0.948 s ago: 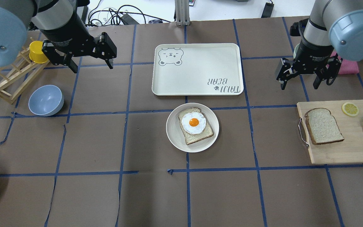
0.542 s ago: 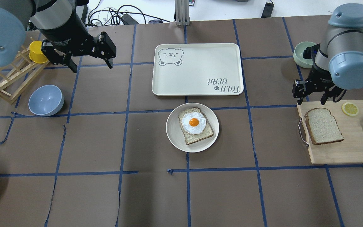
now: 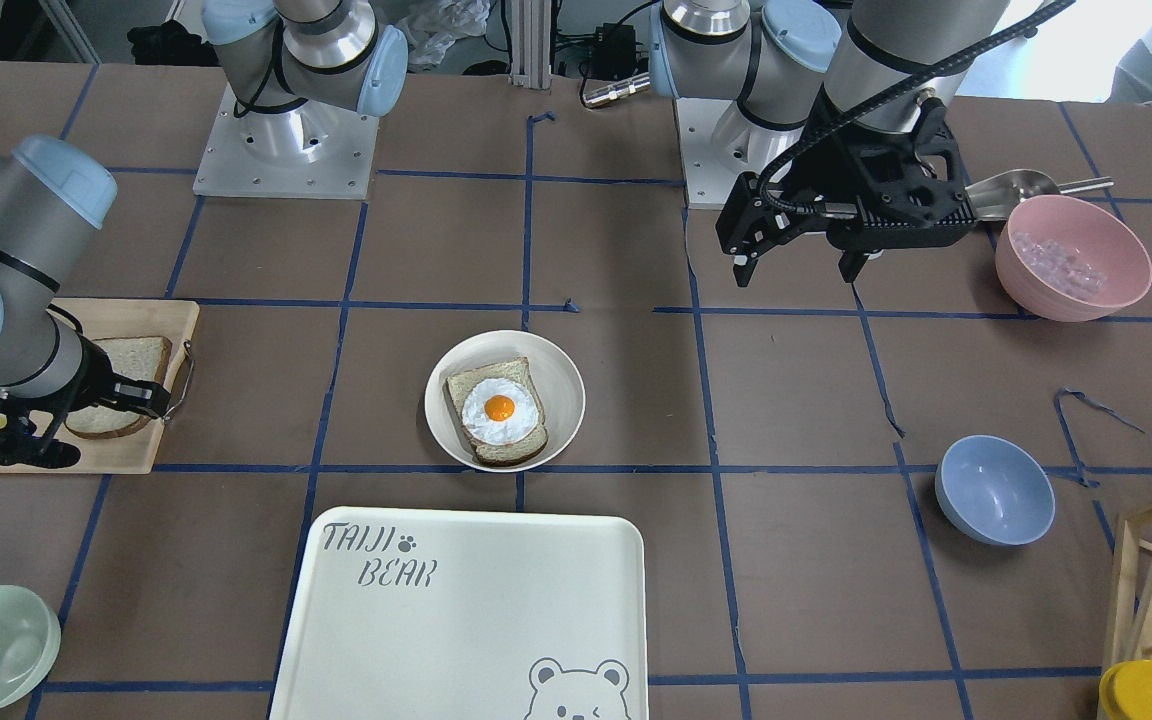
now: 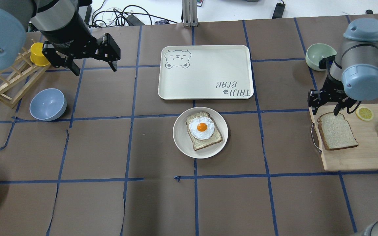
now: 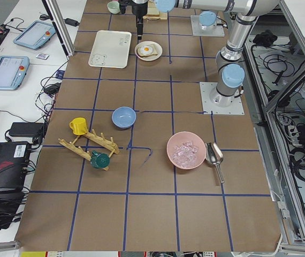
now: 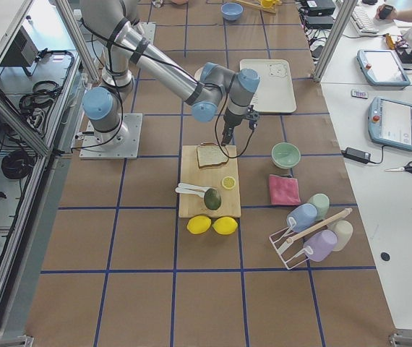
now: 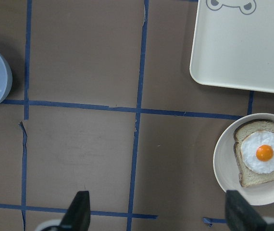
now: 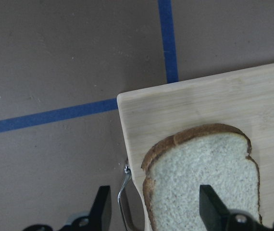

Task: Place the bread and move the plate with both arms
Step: 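Move the right gripper over the bread slice on the wooden board, then lower the right gripper and pinch the bread slice's edge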

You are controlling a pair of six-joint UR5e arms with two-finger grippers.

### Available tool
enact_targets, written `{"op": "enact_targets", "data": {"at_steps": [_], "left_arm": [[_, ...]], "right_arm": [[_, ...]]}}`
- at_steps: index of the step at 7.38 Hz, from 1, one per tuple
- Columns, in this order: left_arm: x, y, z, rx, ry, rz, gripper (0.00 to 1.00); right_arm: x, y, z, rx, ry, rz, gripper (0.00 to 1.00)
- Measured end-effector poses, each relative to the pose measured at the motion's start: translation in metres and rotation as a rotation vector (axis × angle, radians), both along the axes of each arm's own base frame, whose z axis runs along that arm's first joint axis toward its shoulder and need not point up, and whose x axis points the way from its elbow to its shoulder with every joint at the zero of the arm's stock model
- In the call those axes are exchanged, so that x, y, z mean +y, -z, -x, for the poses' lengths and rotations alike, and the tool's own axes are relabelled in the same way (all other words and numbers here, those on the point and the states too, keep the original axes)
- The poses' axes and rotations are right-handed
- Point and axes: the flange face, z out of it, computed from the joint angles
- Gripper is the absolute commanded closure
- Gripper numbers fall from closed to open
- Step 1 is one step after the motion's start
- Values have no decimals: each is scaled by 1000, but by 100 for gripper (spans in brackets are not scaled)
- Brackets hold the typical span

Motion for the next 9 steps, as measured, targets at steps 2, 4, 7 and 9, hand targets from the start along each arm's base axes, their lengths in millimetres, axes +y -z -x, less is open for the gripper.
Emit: {"op": "enact_targets", "data": {"at_steps": [2, 4, 7, 9], "left_arm": [[0, 0, 0, 2, -1, 0, 0], [0, 0, 1, 2, -1, -1, 0], [0, 1, 0, 0, 0, -2, 0], [1, 0, 0, -1, 0, -1, 0]], "right_arm": [[-3, 13, 3, 3, 1, -9, 35], [-6, 24, 6, 13, 0, -17, 41], [-4, 29, 8, 32, -5, -30, 41], [1, 36, 6, 28, -3, -46, 66]]}}
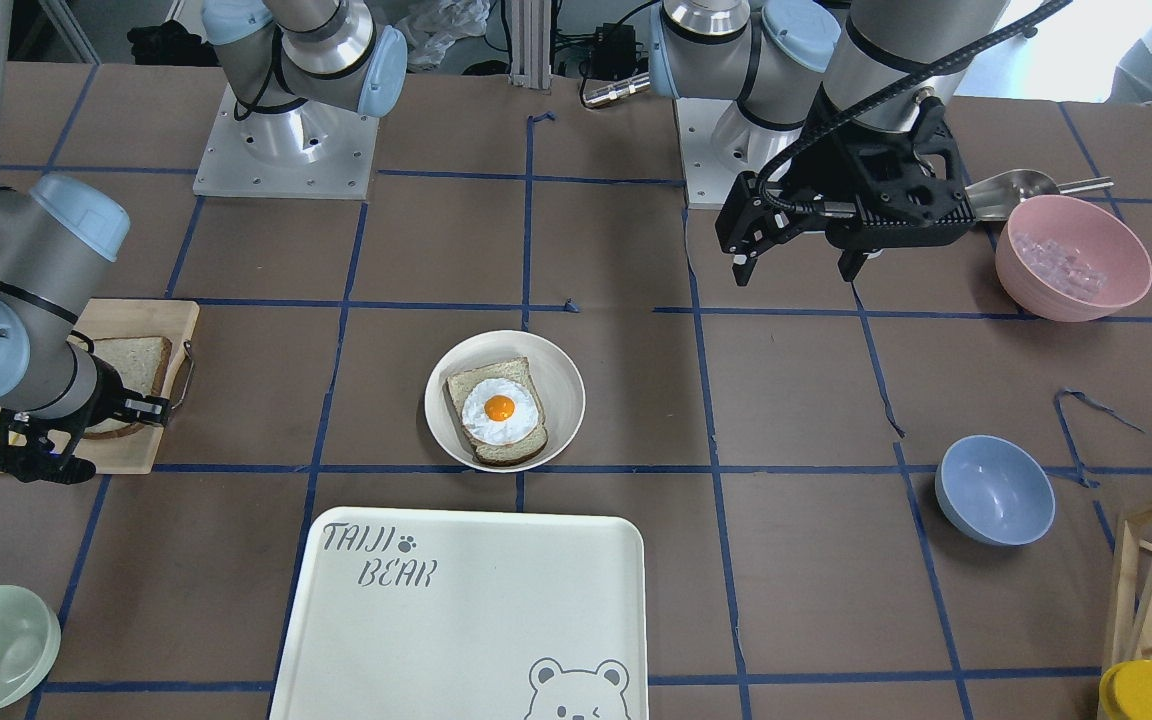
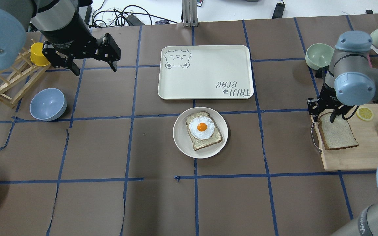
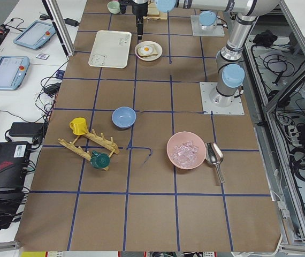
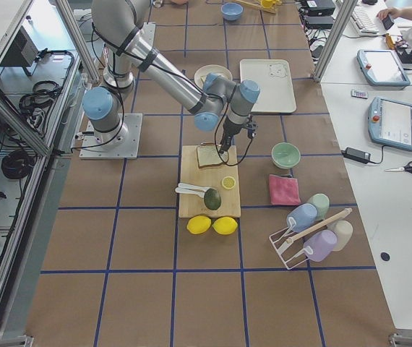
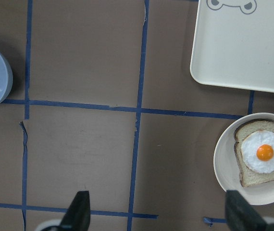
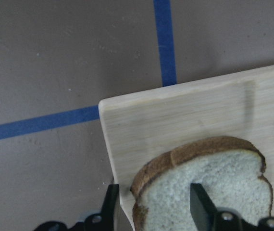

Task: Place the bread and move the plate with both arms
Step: 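Lower the right gripper and pinch the bread slice's edge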

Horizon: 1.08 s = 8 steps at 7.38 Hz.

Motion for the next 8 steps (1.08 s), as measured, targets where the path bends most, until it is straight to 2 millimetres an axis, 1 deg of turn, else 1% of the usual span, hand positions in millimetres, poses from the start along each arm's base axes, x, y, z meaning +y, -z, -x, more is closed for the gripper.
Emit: {"op": "enact_targets", "data": {"at_steps": [2, 3, 6, 8], "left_arm": [[0, 0, 0, 0, -1, -1, 0], [0, 0, 0, 0, -1, -1, 0], [1, 2, 1, 1, 0, -5, 0], [1, 3, 1, 2, 0, -8, 0]], "right_arm": [[2, 3, -1, -2, 1, -7, 94], [3, 3, -1, -2, 2, -10, 100], [4, 2, 2, -6, -1, -16, 100], [6, -8, 12, -17, 10, -46, 100]]}}
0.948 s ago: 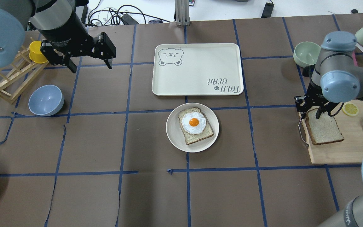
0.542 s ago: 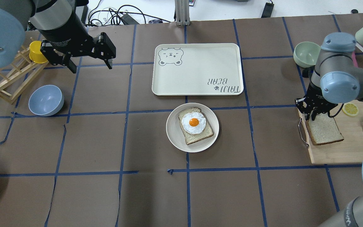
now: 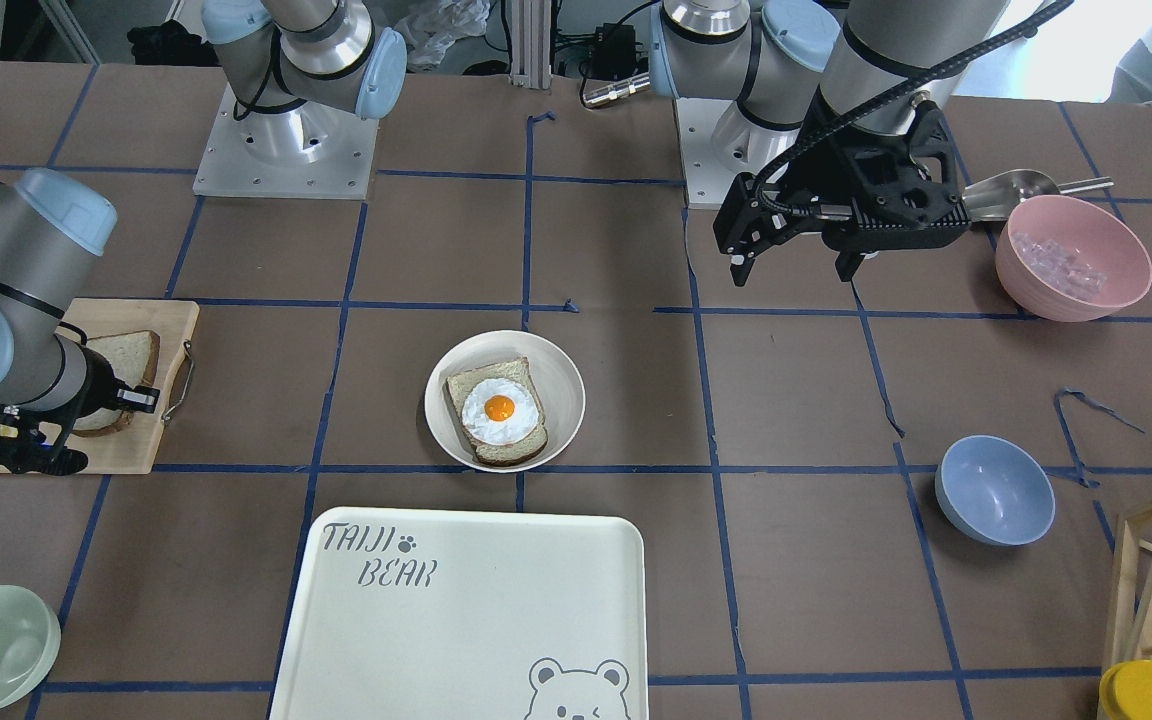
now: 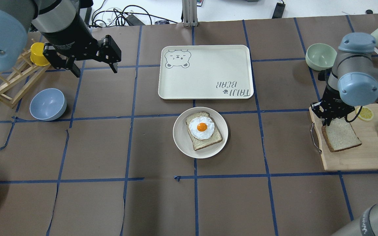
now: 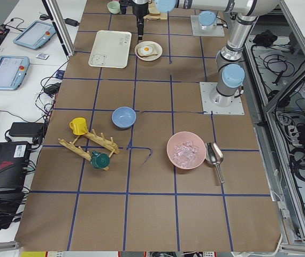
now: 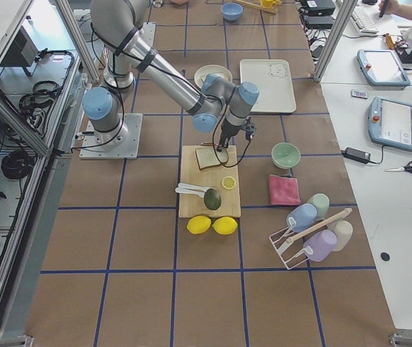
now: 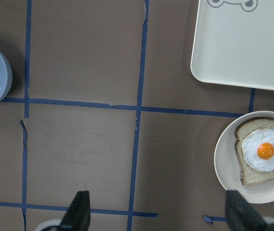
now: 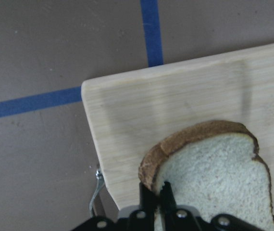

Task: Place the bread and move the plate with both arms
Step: 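Lower the right gripper and pinch the bread slice's edge, then carry the bread slice to the plate and lay it on the egg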

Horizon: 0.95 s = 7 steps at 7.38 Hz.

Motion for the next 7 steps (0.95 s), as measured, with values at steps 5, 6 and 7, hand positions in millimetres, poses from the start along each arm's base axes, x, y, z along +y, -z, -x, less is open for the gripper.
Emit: {"op": "enact_targets", "data": {"at_steps": [5, 6, 7], "left_arm": [[1, -1, -1, -1, 1, 3, 0], [1, -1, -1, -1, 2, 3, 0], [1, -1, -1, -1, 2, 3, 0]], "right_arm": [[-12, -86, -17, -56, -8, -81, 100], [-16, -108, -35, -51, -11, -79, 100], [-20, -131, -61, -50, 10, -69, 100]]}}
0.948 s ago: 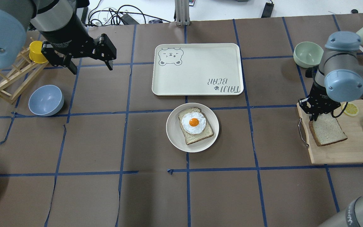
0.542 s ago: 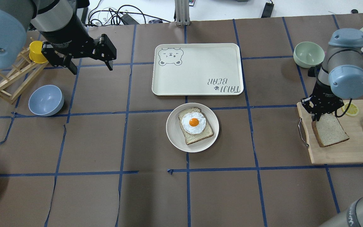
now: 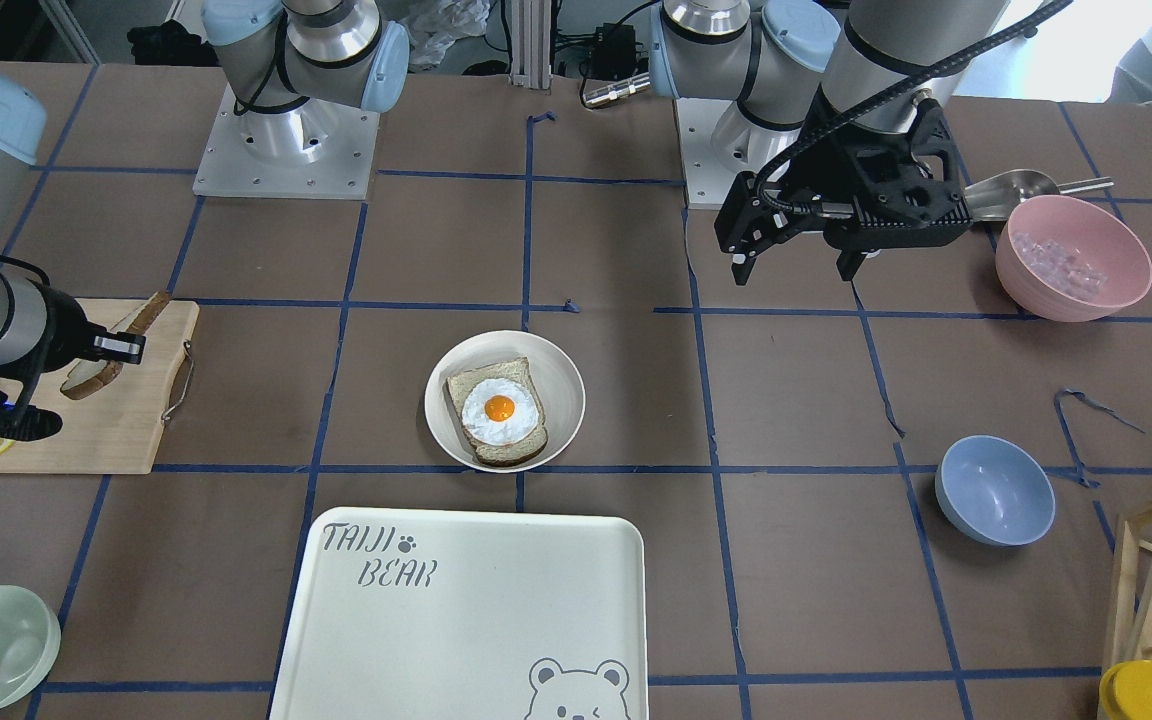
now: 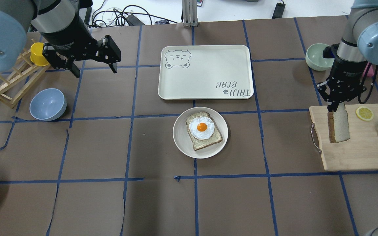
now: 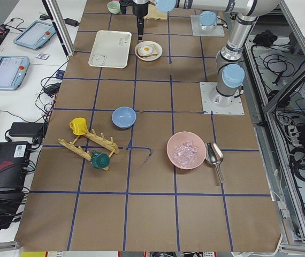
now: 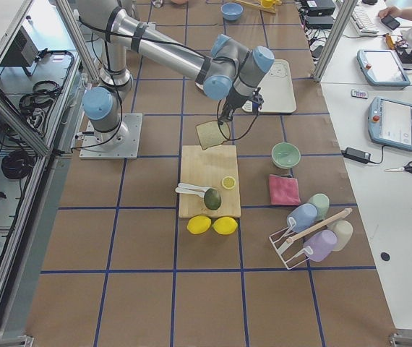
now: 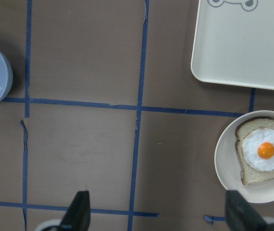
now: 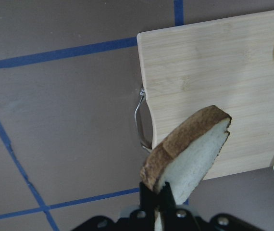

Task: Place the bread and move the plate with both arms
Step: 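Carry the bread slice to the plate and lay it on the egg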

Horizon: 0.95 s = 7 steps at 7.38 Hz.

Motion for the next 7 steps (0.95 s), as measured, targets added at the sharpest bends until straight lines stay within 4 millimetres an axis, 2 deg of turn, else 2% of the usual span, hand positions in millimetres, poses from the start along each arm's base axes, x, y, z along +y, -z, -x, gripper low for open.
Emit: {"op": "enact_targets", "data": {"at_steps": [1, 3, 5, 6, 7], "left_arm": [[0, 0, 0, 0, 0, 0, 0], [0, 0, 0, 0, -1, 0, 0], [0, 0, 1, 1, -1, 0, 0], [0, 0, 1, 1, 0, 0, 0], [0, 0, 1, 0, 0, 0, 0]], "right_arm": [[-5, -20, -41, -8, 36, 23, 100], [-7, -43, -150, -16, 154, 75, 100], [-1, -36, -250, -35, 249, 111, 100], [3, -25, -293, -36, 263, 137, 100], [8, -11, -324, -35, 258, 148, 100]]}}
